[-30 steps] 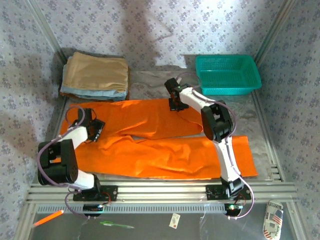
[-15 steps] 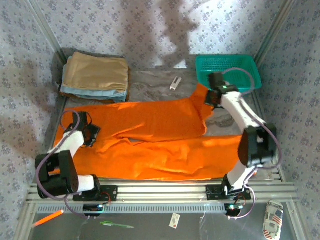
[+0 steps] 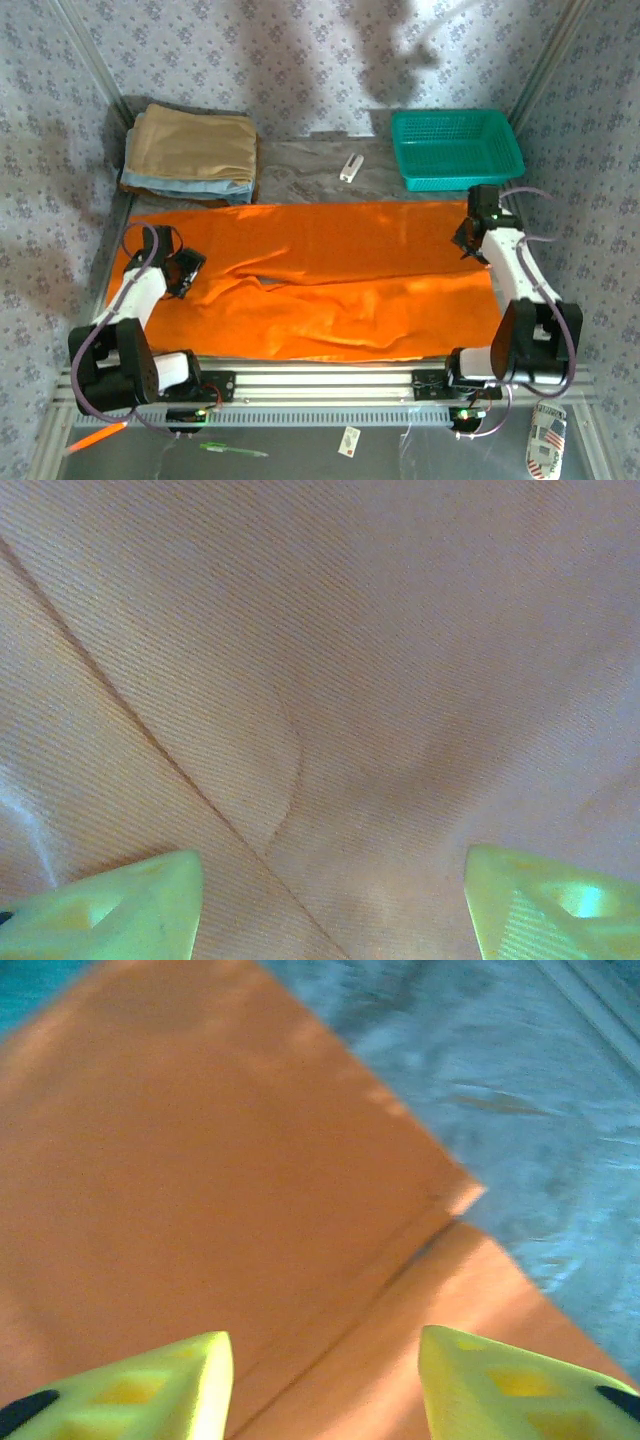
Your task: Fold and stack the trousers
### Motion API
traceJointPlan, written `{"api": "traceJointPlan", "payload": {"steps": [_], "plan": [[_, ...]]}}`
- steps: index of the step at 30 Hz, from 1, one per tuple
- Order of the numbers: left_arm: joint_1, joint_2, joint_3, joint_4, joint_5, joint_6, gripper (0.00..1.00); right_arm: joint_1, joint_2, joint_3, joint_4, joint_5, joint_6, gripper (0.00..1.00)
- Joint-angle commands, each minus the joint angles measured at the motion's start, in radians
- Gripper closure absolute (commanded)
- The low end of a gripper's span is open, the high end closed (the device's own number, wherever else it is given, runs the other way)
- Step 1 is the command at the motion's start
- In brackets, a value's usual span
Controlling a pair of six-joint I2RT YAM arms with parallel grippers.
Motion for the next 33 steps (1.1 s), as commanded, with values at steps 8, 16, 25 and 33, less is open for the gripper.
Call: {"api": "traceJointPlan", "payload": {"steps": [8, 16, 25, 33], "plan": [[-0.007, 0.207, 0.208, 0.027, -0.006, -0.058, 0.27, 0.090, 0.324, 0.022, 0.147, -0.226, 0.137, 1.00], [0.033, 0.538, 0.342, 0.094, 0.020, -0.122, 0.29, -0.011, 0.459, 0.035, 0.166, -0.263, 0.121, 1.00], [0.048, 0.591, 0.390, 0.107, 0.019, -0.147, 0.29, -0.038, 0.568, 0.228, 0.081, -0.247, 0.068, 1.00], [0.039, 0.270, 0.264, 0.025, 0.022, -0.110, 0.16, -0.006, 0.281, 0.139, 0.004, -0.253, 0.051, 0.81]]}}
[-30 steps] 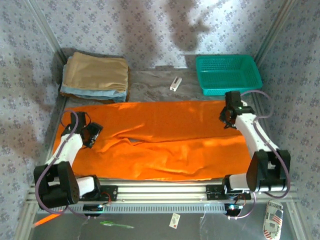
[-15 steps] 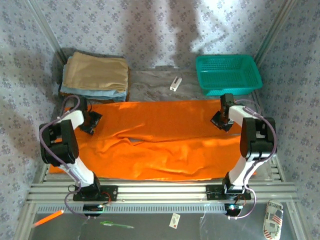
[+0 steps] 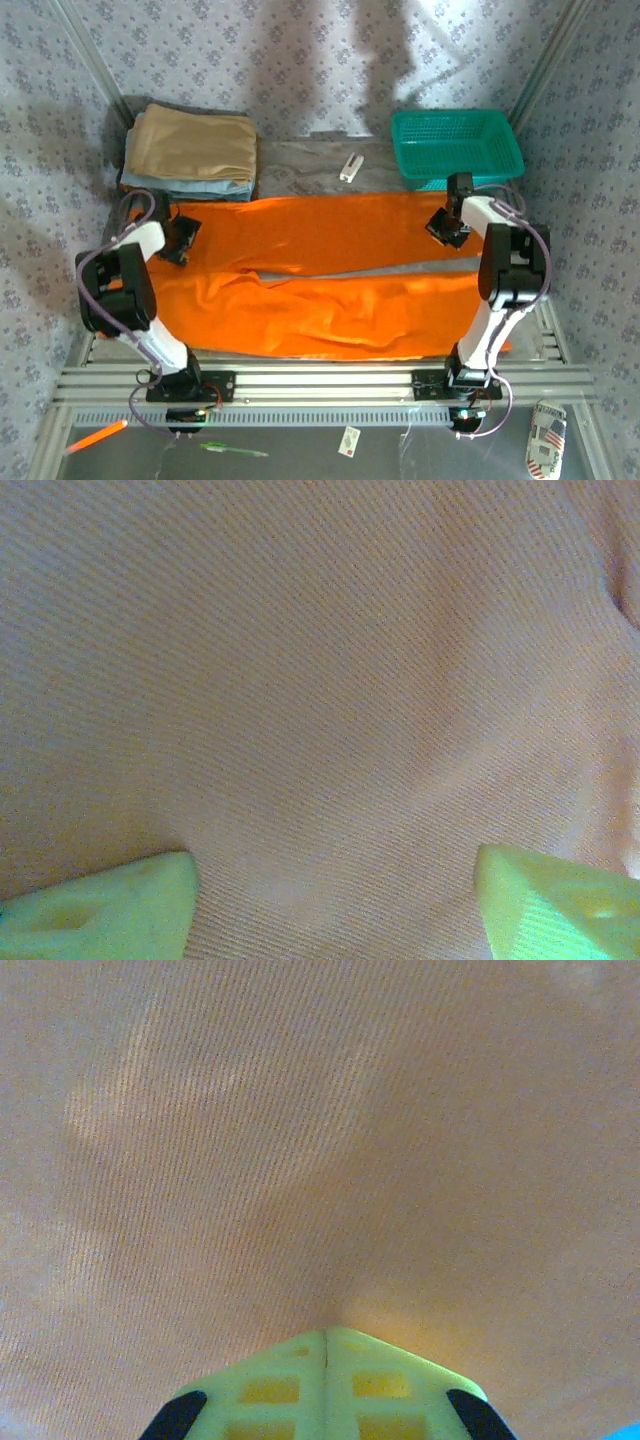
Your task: Fold and stack the trousers
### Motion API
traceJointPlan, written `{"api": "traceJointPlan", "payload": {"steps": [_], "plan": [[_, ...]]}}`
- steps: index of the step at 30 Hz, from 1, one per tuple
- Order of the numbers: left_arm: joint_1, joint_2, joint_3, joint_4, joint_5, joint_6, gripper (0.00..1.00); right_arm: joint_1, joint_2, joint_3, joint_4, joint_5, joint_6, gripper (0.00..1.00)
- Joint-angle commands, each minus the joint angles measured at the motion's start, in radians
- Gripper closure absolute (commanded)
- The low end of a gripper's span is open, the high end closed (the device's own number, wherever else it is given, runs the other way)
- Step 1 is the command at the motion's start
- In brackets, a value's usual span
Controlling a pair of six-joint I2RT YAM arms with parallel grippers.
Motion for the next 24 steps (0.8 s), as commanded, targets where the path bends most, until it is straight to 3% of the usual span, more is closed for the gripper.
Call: {"api": "traceJointPlan", "payload": {"steps": [1, 4, 9, 14, 17, 24], "plan": [[-0.006, -0.200, -0.053, -0.097, -0.014, 0.047, 0.13, 0.034, -0.233, -0.071, -0.095, 0.028, -0.017, 0.71], [-0.071, -0.358, -0.102, -0.170, -0.021, 0.127, 0.10, 0.111, -0.411, -0.186, -0.114, 0.024, -0.016, 0.55], [-0.268, -0.526, -0.184, -0.256, -0.087, 0.202, 0.12, 0.370, -0.526, -0.324, -0.106, 0.029, 0.020, 0.46], [-0.448, -0.584, -0.216, -0.336, -0.211, 0.240, 0.18, 0.623, -0.393, -0.258, -0.188, 0.171, -0.066, 0.40], [-0.495, -0.597, -0.242, -0.345, -0.221, 0.242, 0.19, 0.712, -0.288, -0.215, -0.186, 0.198, -0.047, 0.37], [-0.525, -0.660, -0.333, -0.344, -0.225, 0.216, 0.20, 0.700, -0.100, -0.156, -0.143, 0.222, -0.004, 0.35]]}}
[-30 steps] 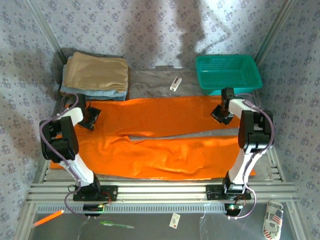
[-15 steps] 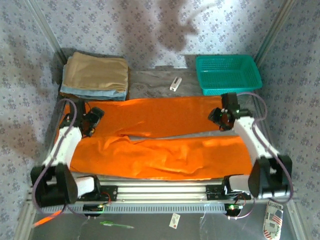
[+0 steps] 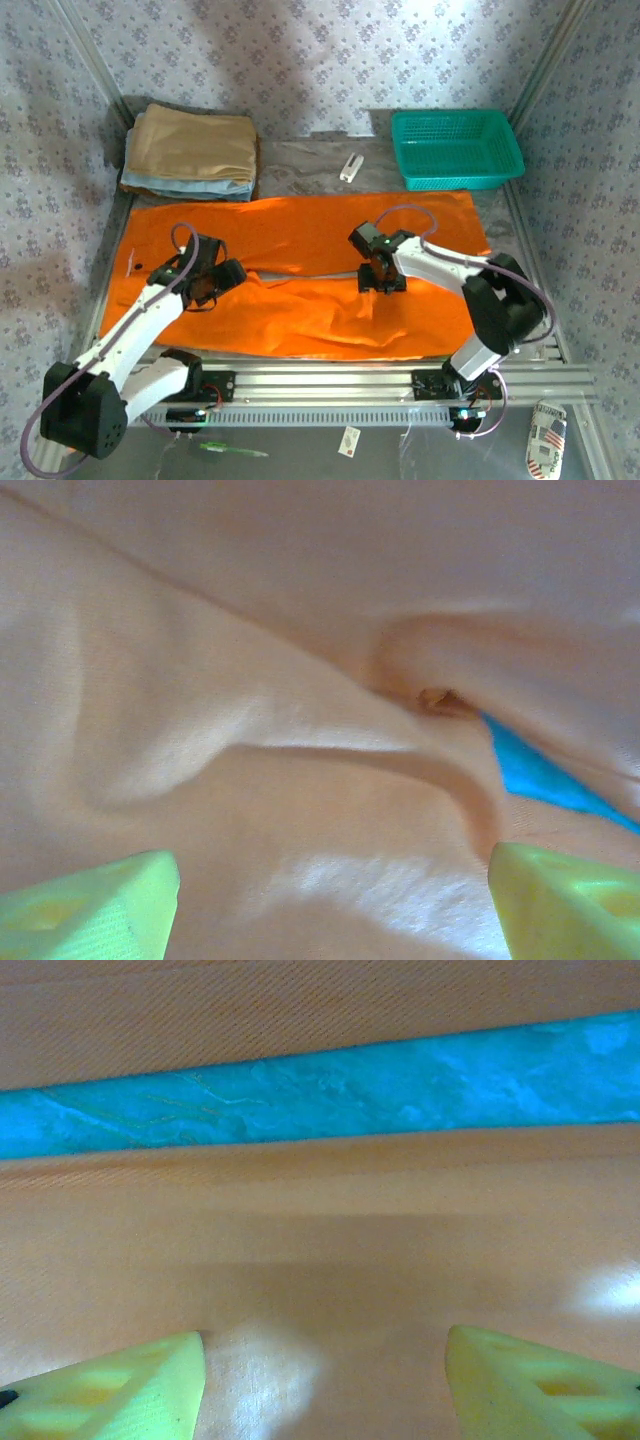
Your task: Fold and stack the trousers
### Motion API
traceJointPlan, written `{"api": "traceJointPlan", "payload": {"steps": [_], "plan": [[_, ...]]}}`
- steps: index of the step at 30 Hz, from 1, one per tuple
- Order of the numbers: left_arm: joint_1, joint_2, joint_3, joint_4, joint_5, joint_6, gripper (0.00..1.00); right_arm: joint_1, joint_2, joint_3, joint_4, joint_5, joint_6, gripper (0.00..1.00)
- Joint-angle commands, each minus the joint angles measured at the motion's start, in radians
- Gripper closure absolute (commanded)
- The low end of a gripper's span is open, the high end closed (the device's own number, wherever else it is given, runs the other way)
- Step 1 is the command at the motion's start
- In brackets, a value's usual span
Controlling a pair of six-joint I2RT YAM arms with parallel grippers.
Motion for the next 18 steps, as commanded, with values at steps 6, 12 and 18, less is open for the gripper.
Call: {"api": "traceJointPlan", "payload": {"steps": [6, 12, 18], "plan": [[-0.005, -0.096, -0.106, -0.034, -0.037, -0.025, 0.21, -0.027, 0.092, 0.005, 0.041, 0.019, 0.013, 0.71], [-0.005, -0.136, -0.148, -0.036, -0.049, -0.048, 0.24, -0.072, 0.008, -0.061, 0.054, 0.025, -0.031, 1.00], [-0.004, -0.174, -0.232, -0.029, -0.089, -0.143, 0.25, -0.147, -0.111, -0.078, 0.030, 0.053, -0.040, 1.00]]}}
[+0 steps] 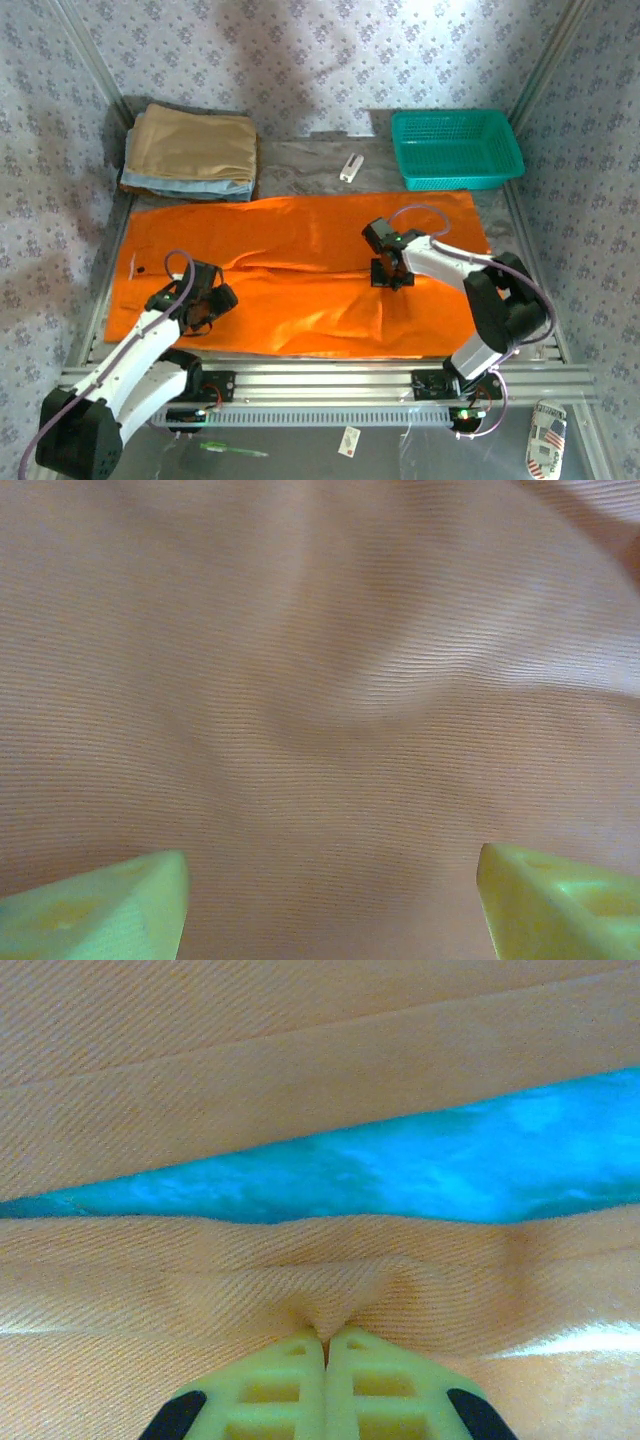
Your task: Fold and stack the trousers
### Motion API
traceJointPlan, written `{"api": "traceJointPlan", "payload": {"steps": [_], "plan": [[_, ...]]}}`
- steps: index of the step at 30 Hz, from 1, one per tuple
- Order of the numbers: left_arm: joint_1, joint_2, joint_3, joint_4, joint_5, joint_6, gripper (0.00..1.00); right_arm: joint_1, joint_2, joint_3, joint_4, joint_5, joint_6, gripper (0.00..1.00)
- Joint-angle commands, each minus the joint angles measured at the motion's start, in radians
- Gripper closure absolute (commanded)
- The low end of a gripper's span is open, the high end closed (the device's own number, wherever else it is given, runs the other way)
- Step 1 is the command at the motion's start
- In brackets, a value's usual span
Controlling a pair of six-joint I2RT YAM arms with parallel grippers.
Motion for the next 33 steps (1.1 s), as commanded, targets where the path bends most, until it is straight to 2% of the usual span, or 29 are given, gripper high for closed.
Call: {"api": "traceJointPlan", "payload": {"steps": [1, 8, 9, 11, 12, 16, 18, 19, 21, 23, 26, 33], "plan": [[-0.004, -0.030, -0.045, -0.004, -0.038, -0.083, 0.25, -0.055, -0.052, -0.002, -0.050, 0.055, -0.023, 1.00], [0.003, -0.085, -0.101, -0.017, -0.030, -0.149, 0.28, -0.105, -0.041, -0.003, -0.072, 0.049, -0.038, 1.00], [0.005, -0.101, -0.094, -0.041, -0.020, -0.155, 0.28, -0.106, -0.035, 0.001, -0.078, 0.037, -0.041, 0.97], [0.004, -0.144, -0.066, -0.074, -0.001, -0.151, 0.28, -0.102, -0.034, 0.015, -0.105, 0.046, -0.045, 0.68], [0.004, -0.159, -0.050, -0.090, -0.002, -0.152, 0.28, -0.098, -0.046, 0.020, -0.120, 0.053, -0.043, 0.60], [0.003, -0.183, 0.049, -0.145, 0.008, -0.112, 0.29, -0.059, -0.182, 0.023, -0.164, 0.057, -0.013, 0.46], [-0.004, -0.170, 0.087, -0.157, 0.017, -0.096, 0.30, -0.050, -0.247, 0.009, -0.169, 0.061, 0.007, 0.43], [-0.010, -0.160, 0.098, -0.147, 0.025, -0.094, 0.30, -0.056, -0.268, -0.002, -0.163, 0.058, 0.014, 0.43], [-0.026, -0.134, 0.101, -0.104, 0.039, -0.103, 0.30, -0.093, -0.279, -0.020, -0.149, 0.060, 0.019, 0.51], [-0.044, -0.085, 0.092, -0.034, 0.044, -0.127, 0.31, -0.173, -0.263, -0.047, -0.109, 0.035, 0.046, 0.67], [-0.048, -0.001, 0.064, 0.060, 0.035, -0.175, 0.33, -0.312, -0.219, -0.099, -0.035, -0.014, 0.071, 1.00], [-0.021, 0.044, -0.062, 0.190, 0.004, -0.252, 0.37, -0.588, -0.107, -0.182, 0.103, -0.169, 0.070, 1.00]]}}
